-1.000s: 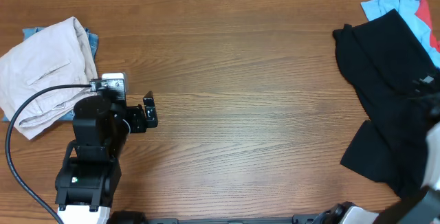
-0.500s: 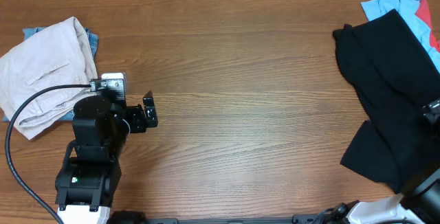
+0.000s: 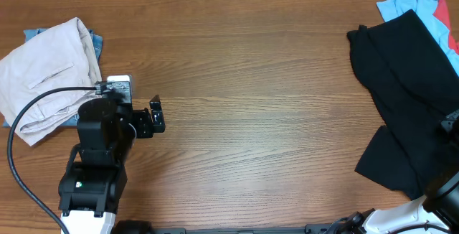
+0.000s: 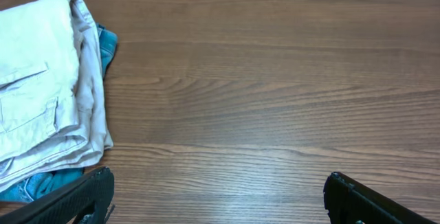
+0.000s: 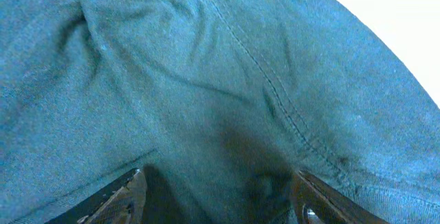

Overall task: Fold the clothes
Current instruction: 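Reach the right gripper to the black shirt and grasp it, then drag the black shirt with the right gripper to table center, then grasp the shirt's left edge with the left gripper and pull left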

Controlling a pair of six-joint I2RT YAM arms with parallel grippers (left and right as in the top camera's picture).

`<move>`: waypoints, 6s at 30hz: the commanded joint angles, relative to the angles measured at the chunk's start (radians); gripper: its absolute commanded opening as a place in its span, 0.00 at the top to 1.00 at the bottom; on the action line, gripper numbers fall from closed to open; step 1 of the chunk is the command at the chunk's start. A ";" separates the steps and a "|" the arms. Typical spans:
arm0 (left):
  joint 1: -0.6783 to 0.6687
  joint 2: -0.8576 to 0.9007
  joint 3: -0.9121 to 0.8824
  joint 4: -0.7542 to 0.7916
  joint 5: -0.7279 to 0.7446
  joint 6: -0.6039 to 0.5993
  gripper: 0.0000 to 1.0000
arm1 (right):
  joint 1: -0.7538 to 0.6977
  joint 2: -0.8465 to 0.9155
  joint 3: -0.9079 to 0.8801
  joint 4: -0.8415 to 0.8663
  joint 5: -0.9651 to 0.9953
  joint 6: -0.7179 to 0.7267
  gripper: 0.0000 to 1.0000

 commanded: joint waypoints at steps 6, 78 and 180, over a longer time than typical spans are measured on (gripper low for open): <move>0.007 0.002 0.028 0.008 0.004 -0.007 0.00 | -0.004 0.009 0.014 0.010 0.018 0.006 0.34; 0.007 0.002 0.028 0.034 0.053 -0.008 0.00 | 1.455 -0.061 0.361 0.185 -0.304 -0.055 0.42; 0.304 0.085 0.034 0.037 0.289 -0.376 0.96 | 1.140 -0.040 0.166 -0.747 -0.597 -0.088 0.00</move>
